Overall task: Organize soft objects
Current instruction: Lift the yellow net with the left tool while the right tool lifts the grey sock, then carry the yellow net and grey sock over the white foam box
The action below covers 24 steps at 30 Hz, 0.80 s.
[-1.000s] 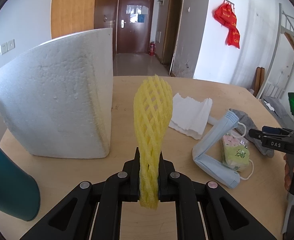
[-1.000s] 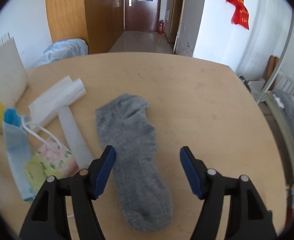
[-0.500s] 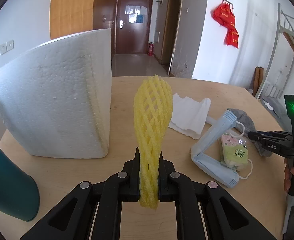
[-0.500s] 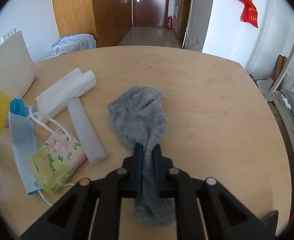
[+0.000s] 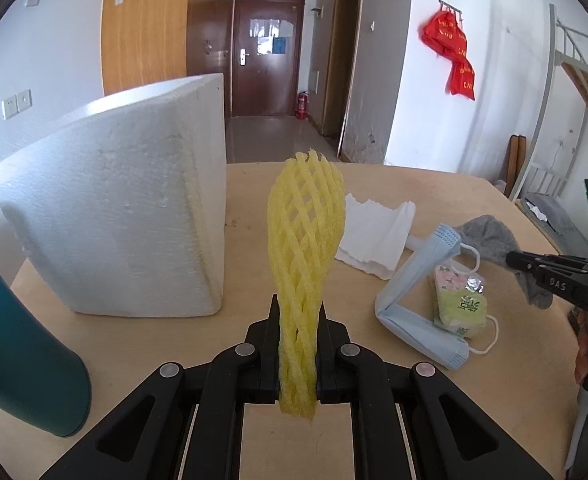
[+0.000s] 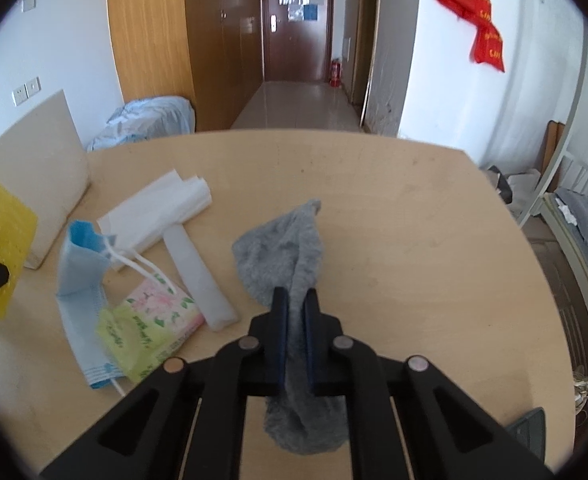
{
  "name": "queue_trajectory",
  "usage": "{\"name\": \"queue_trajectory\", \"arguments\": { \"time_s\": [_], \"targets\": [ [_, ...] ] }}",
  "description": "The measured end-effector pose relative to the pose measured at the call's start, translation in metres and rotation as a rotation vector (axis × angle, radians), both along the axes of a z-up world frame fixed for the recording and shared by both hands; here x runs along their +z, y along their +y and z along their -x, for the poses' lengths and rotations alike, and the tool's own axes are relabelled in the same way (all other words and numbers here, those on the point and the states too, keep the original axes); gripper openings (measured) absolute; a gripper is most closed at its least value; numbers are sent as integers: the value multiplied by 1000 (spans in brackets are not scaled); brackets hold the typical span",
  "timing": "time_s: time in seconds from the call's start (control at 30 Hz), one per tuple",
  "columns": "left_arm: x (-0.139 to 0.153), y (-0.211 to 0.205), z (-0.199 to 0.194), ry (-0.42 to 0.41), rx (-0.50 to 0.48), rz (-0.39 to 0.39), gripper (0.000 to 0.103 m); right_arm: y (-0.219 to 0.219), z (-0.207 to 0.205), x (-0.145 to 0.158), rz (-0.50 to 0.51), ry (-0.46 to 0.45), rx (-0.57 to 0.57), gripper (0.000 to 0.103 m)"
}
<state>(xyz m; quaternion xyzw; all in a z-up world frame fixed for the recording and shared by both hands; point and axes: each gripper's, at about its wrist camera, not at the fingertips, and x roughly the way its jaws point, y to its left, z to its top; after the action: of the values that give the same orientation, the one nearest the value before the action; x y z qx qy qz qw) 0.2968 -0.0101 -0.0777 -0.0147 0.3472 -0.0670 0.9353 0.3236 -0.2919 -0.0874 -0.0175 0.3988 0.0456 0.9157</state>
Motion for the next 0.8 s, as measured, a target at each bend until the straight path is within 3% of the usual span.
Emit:
{"name": "queue_trajectory", "arguments": {
  "time_s": [0.4, 0.8],
  "targets": [
    [19, -1, 28, -53, -14, 1, 12, 11, 42, 39, 0, -147, -6, 10],
    [38, 3, 70, -121, -14, 13, 12, 30, 91, 60, -51, -236, 52, 10]
  ]
}}
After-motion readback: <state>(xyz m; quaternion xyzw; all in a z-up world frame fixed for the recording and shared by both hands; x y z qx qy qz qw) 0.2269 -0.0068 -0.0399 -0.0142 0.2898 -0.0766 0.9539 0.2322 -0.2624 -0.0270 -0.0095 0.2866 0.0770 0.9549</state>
